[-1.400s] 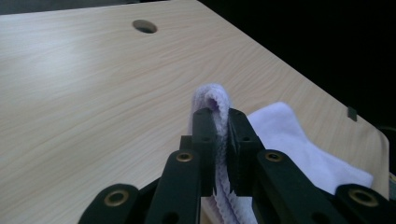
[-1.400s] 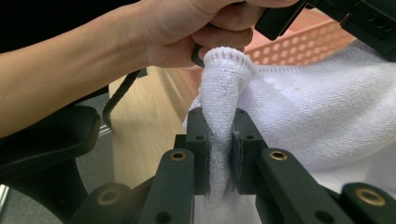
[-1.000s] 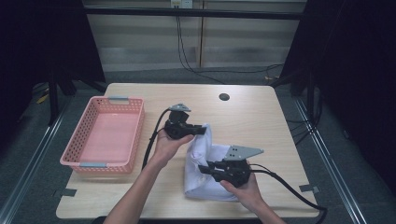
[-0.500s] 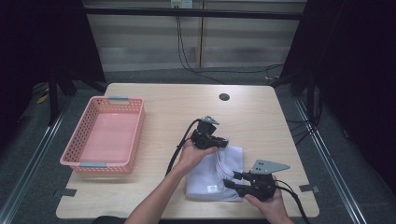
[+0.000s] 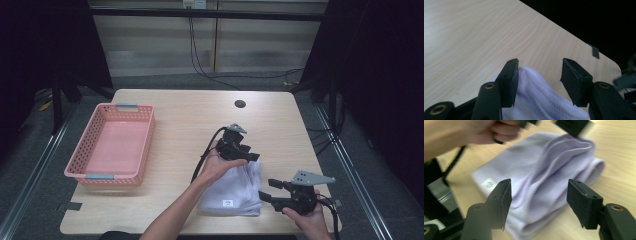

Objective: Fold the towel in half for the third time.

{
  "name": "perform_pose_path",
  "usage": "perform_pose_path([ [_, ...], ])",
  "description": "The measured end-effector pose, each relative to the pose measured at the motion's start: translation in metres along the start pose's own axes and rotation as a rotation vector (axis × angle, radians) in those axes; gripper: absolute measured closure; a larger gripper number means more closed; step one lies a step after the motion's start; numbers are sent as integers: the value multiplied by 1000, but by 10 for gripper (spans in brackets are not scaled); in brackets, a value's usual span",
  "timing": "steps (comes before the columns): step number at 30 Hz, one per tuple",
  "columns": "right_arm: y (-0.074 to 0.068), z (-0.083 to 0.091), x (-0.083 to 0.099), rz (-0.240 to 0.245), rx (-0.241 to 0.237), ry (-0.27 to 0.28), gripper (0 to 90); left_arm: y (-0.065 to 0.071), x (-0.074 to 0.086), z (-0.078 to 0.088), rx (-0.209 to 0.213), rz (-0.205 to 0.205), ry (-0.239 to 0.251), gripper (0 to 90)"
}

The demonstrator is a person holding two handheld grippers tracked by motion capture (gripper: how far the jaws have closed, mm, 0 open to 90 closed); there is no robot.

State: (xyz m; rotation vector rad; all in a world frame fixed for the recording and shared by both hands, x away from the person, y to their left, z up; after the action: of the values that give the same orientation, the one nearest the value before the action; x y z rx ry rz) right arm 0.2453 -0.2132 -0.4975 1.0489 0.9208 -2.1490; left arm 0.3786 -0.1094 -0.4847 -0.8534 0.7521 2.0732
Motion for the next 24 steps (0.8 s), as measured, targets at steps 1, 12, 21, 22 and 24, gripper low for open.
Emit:
perform_pose_path([
  [1,6,-1,-3,-3,14,4,349,-4,-1,7,-8,17,18,423],
  [12,48,-52,-54,15,85,-34,265,-42,56,74,-82,44,12,420],
  [21,72,-104,-57,36,141,-127,292,-27,103,99,-88,-31,-53,377],
  [22,75,-105,-52,38,171,-141,309,-25,107,103,-89,-38,-52,374],
  [24,80,-100,-44,39,195,-135,328,-21,116,111,-86,-28,-55,360],
])
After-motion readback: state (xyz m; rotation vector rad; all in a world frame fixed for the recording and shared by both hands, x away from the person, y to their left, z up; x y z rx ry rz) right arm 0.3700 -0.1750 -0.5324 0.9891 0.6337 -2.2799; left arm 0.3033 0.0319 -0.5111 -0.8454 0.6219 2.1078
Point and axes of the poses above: each handheld gripper's, and its own axes: z roughly backward along the jaws, x roughly out of its underside, y roughly to its right, the point moved 8 cm from there along -z, roughly forward along the jaws, and after that the axes turned 11 degrees about -x, right-handed, at the moved point
